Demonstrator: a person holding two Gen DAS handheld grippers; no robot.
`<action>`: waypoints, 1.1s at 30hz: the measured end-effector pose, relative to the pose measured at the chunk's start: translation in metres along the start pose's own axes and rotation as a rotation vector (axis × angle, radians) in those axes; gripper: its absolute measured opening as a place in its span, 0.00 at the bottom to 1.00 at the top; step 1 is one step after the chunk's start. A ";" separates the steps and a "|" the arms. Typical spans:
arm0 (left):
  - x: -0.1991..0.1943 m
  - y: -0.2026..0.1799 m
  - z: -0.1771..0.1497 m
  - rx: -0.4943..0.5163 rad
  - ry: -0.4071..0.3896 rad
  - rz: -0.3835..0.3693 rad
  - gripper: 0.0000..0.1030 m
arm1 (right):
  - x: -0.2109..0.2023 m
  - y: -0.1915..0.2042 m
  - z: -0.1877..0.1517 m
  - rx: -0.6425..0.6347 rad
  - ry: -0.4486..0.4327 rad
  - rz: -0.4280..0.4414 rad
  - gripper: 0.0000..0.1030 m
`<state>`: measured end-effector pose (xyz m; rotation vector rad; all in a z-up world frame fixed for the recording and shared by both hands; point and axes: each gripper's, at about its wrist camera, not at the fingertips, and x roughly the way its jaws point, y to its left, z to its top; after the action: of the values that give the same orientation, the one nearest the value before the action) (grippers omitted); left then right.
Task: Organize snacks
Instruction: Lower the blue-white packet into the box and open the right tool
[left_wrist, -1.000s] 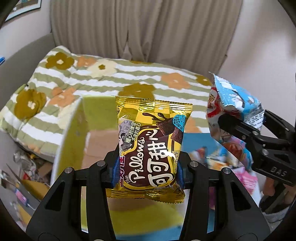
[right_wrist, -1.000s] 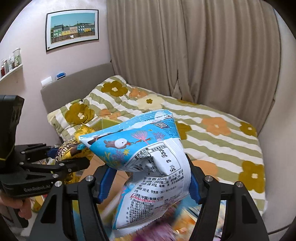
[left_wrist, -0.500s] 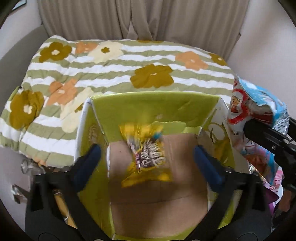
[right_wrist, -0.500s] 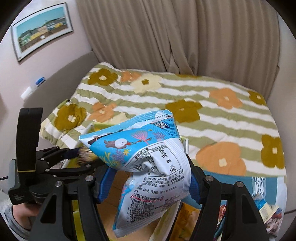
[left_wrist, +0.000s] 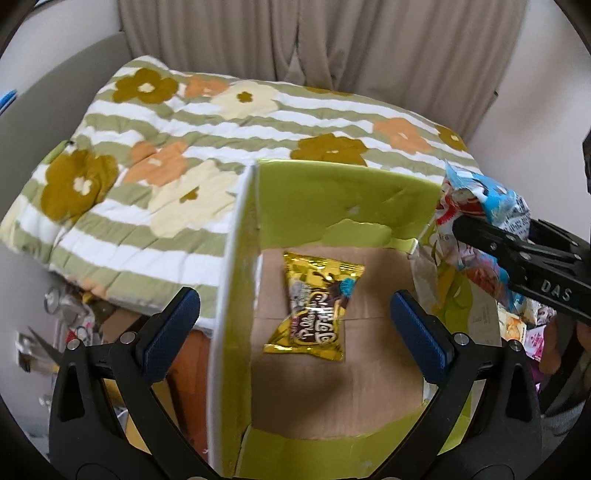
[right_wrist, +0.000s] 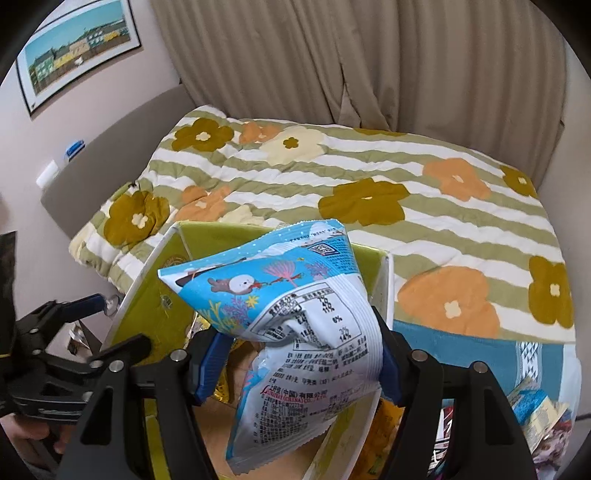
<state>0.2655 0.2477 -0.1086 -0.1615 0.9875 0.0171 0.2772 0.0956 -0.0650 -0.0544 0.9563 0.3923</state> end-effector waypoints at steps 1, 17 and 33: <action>-0.002 0.003 -0.001 -0.004 -0.001 0.011 0.99 | 0.001 0.003 0.002 -0.013 -0.001 0.003 0.63; 0.002 0.017 -0.019 -0.051 0.009 -0.015 0.99 | 0.039 0.026 0.000 -0.072 0.062 -0.026 1.00; -0.046 0.004 -0.018 -0.042 -0.093 -0.004 0.99 | -0.027 0.022 -0.001 -0.025 -0.018 -0.055 1.00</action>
<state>0.2249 0.2515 -0.0801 -0.1998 0.8940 0.0418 0.2547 0.1071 -0.0411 -0.1000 0.9296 0.3533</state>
